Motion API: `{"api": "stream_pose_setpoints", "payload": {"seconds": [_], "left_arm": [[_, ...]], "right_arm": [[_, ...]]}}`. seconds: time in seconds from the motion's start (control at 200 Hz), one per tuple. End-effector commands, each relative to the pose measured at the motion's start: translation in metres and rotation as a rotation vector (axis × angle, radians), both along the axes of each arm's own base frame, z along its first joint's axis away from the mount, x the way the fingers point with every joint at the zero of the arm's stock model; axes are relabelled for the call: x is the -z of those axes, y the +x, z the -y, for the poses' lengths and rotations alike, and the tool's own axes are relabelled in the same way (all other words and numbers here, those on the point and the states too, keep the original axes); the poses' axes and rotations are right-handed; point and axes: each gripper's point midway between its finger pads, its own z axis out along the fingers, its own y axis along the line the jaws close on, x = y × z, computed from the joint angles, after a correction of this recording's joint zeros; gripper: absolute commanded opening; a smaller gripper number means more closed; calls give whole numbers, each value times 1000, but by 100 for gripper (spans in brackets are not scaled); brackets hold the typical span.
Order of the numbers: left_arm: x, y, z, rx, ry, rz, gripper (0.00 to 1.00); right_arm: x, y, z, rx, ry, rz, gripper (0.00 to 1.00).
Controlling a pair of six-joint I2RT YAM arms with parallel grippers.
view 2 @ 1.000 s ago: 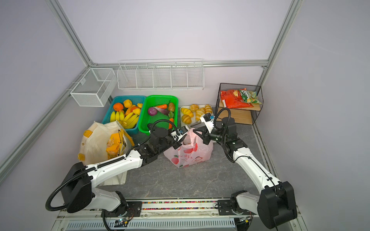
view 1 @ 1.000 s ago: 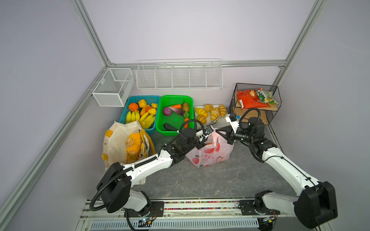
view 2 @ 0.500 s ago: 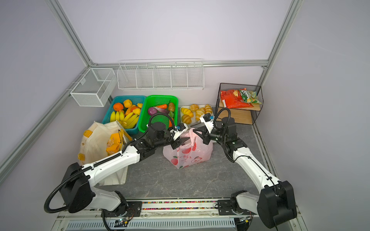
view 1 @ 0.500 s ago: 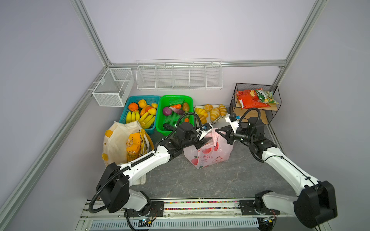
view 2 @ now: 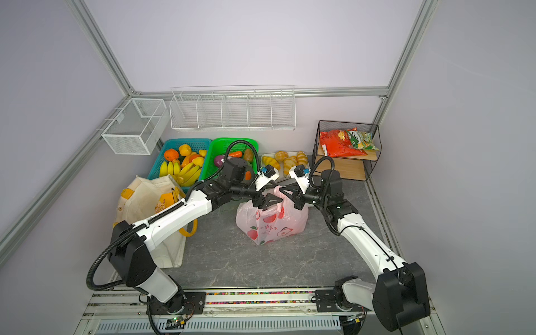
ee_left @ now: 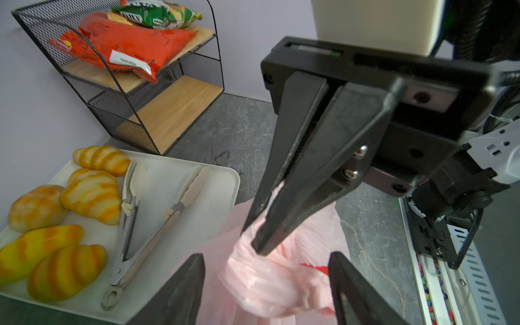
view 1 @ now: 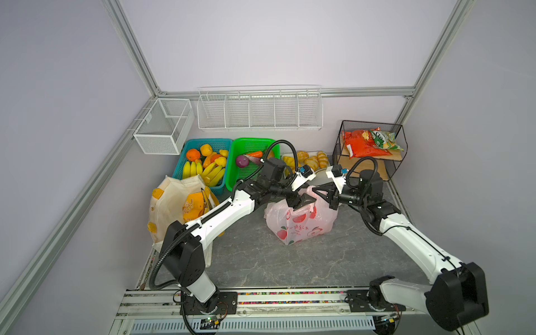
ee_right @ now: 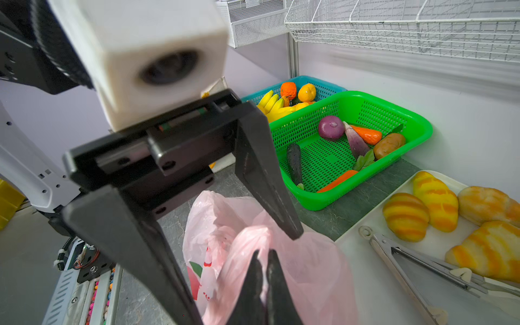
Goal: Place the mixed food into the grocery bags and tie them
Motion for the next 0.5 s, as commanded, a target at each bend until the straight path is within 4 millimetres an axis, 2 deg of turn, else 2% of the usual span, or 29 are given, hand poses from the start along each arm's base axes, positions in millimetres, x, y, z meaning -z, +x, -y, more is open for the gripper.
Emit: {"api": "stream_pose_setpoints", "payload": {"seconds": [0.0,0.2,0.495], "left_arm": [[6,-3,-5,27,27,-49,67],[16,3,-6,30,36,-80,52],[14,4,1,58,11,-79,24]], "right_arm": [[-16,-5,0,-16,2,73,6],[-16,-5,-1,-19,7,71,6],[-15,-4,-1,-17,15,62,6]]}}
